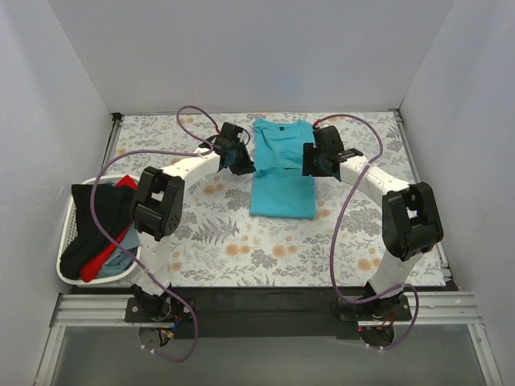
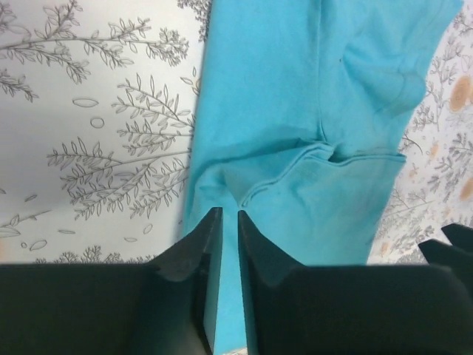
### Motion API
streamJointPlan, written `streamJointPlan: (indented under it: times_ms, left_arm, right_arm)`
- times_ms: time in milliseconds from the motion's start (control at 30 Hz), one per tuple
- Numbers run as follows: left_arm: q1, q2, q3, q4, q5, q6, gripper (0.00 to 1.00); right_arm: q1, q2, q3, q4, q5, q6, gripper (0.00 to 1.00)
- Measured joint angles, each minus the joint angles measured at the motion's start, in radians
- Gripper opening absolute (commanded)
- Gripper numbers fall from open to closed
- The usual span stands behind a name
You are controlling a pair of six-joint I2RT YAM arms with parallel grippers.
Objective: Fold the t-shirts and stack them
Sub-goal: Fold the tshirt
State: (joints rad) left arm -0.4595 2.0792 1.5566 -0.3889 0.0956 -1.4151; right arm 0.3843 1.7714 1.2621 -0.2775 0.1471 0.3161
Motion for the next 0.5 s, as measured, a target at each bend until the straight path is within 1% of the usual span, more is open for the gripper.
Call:
streamJointPlan:
  times_ms: [33, 133, 200, 400, 500]
  left_arm:
    - [-0.002, -0.014, -0.014, 0.004, 0.003, -0.002, 0.00]
    - [-0.011, -0.035, -0.039, 0.009, 0.012, -0.005, 0.00]
    - [-0.021, -0.035, -0.039, 0.009, 0.023, -0.006, 0.00]
    - [-0.042, -0.028, -0.037, 0.022, 0.047, -0.006, 0.00]
    - [-0.047, 0.001, -0.017, 0.024, 0.053, -0.005, 0.00]
  right_arm:
    - [0.013, -0.018, -0.010, 0.001, 0.000, 0.002, 0.54]
    - [0.056, -0.043, -0.022, 0.016, -0.006, 0.012, 0.52]
    - [0.083, -0.041, -0.026, 0.025, -0.019, 0.019, 0.48]
    - [0.094, 0.011, -0.024, 0.033, -0.031, 0.020, 0.48]
    - [0.091, 0.065, 0.006, 0.031, -0.031, 0.017, 0.48]
